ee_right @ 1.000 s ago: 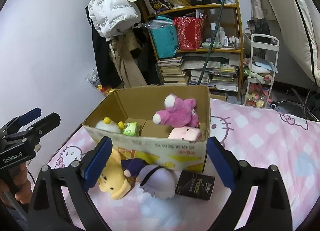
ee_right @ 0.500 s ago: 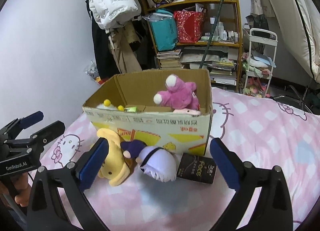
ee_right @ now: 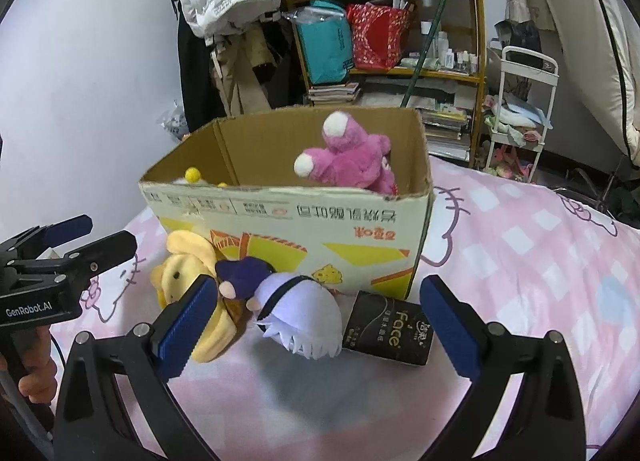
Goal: Organize soft objects
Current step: 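Grasp the yellow dog plush with the left tool while the right tool grasps the lavender plush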
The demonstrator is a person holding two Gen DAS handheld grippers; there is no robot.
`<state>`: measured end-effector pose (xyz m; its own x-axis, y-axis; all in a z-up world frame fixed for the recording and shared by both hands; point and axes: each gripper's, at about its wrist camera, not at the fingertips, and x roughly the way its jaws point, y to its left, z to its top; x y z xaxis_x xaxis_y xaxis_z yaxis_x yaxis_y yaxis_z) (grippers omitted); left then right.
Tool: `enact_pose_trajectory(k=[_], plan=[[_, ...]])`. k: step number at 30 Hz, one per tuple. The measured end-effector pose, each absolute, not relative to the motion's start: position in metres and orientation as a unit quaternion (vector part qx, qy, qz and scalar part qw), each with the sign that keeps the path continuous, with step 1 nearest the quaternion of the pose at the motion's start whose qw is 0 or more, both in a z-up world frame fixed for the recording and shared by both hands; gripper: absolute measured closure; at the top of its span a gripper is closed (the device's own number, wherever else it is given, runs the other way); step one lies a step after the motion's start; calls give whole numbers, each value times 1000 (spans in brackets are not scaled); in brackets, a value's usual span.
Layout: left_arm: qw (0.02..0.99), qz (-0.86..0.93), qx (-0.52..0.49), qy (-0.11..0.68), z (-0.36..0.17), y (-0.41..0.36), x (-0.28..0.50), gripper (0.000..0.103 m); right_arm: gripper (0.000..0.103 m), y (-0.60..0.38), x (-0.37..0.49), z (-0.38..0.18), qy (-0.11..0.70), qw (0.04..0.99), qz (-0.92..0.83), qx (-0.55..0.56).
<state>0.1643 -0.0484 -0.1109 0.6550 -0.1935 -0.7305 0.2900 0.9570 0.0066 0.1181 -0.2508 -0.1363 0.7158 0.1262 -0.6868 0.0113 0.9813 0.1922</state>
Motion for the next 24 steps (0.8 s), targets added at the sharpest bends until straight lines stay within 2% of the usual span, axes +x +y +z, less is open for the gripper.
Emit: enact_pose_trajectory(k=[24], plan=[[879, -154, 68, 447, -154, -60, 182, 6, 0, -245, 134, -175, 432, 897, 47, 82]])
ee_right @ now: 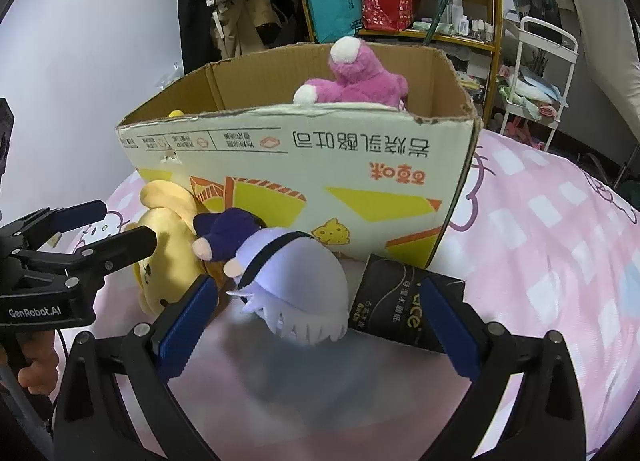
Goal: Organize soft objects
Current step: 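Grasp the yellow dog plush with the left tool while the right tool grasps the lavender plush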
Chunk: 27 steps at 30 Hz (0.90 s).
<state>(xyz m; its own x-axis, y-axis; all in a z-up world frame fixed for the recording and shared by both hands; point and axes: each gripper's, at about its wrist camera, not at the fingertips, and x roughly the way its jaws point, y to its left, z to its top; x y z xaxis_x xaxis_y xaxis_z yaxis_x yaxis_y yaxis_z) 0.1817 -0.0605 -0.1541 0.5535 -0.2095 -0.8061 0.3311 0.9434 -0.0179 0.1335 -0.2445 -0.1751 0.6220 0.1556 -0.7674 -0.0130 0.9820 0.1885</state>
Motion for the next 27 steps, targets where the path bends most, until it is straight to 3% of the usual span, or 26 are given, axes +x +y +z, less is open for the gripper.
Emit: enact_pose_trajectory(k=[12, 27], plan=[[870, -158, 69, 462, -164, -62, 186, 6, 0, -242, 137, -181, 434, 897, 54, 69], [859, -172, 65, 478, -175, -69, 188, 6, 31, -225, 134, -183, 435, 897, 76, 28]])
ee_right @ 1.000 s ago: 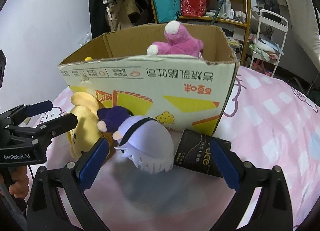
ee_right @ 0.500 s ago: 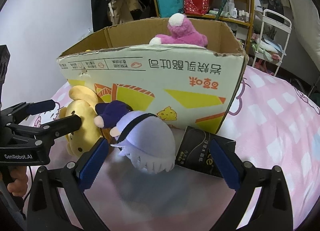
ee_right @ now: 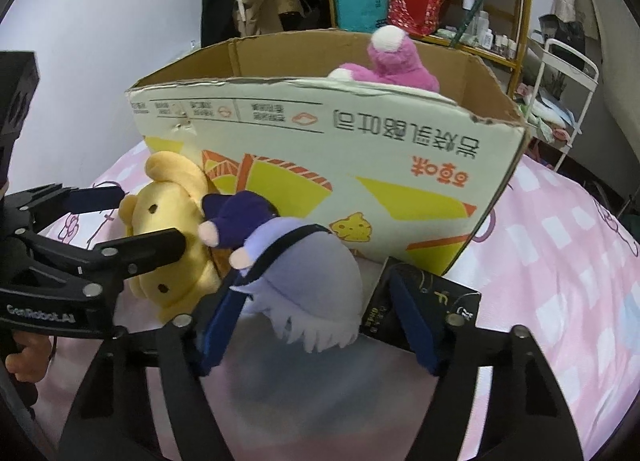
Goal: Organize soft objects
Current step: 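Grasp the yellow dog plush with the left tool while the right tool grasps the lavender plush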
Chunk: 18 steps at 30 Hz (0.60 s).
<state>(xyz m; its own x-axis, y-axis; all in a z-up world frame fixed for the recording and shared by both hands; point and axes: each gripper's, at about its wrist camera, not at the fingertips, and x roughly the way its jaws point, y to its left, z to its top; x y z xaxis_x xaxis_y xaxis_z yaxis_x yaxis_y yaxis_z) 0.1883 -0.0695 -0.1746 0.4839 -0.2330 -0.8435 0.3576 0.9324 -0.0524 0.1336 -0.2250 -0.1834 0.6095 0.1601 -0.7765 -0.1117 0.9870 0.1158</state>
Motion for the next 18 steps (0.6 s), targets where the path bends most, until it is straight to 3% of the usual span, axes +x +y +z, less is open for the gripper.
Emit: enact_pose_trajectory(k=[3, 10, 18], plan=[[858, -172, 64, 479, -176, -70, 189, 6, 43, -222, 135, -183, 438, 894, 86, 30], [854, -175, 62, 485, -180, -74, 188, 7, 45, -221, 134, -184, 440, 894, 86, 23], [852, -188, 56, 486, -180, -78, 186, 22, 45, -218, 133, -185, 441, 894, 83, 22]])
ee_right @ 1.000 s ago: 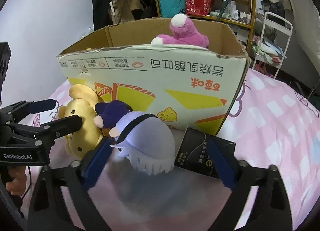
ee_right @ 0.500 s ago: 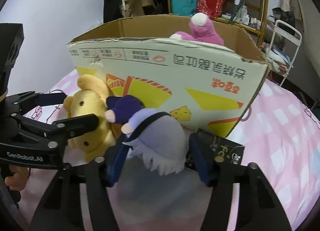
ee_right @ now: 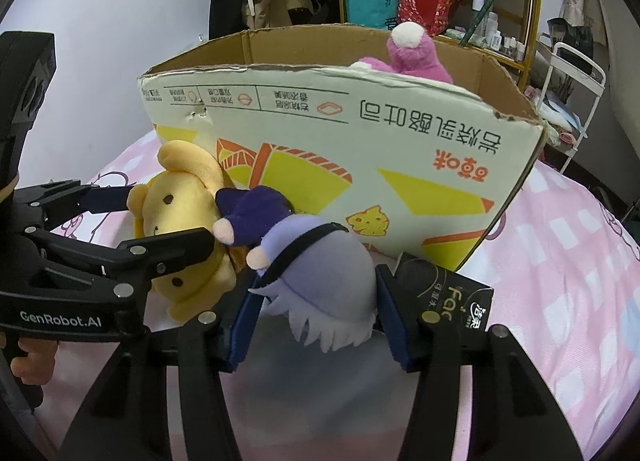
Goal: Organize soft objects
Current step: 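Grasp the yellow dog plush with the left tool while the right tool grasps the lavender plush, then lift the yellow dog and lavender plush and carry both over the box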
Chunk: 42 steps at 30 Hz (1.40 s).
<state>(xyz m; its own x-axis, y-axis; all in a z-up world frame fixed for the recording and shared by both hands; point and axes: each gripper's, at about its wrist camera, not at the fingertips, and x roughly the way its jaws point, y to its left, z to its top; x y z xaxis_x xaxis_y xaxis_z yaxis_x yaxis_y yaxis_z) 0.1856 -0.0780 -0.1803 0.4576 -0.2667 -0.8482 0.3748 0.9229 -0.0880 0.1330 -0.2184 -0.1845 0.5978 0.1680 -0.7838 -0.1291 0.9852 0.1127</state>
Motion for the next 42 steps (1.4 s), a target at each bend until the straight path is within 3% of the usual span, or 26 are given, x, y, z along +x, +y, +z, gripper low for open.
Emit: enact_pose_trajectory(k=[4, 8, 27, 42], plan=[[843, -204, 33, 497, -182, -79, 184, 43, 46, -219, 132, -184, 440, 894, 81, 26], [843, -209, 39, 493, -178, -83, 178, 50, 48, -220, 131, -183, 438, 895, 79, 25], [885, -177, 65, 426, -124, -63, 146, 53, 49, -235, 103, -135, 381, 920, 76, 57], [965, -129, 63, 221, -38, -40, 110, 52, 49, -251, 88, -73, 287, 954, 60, 62]])
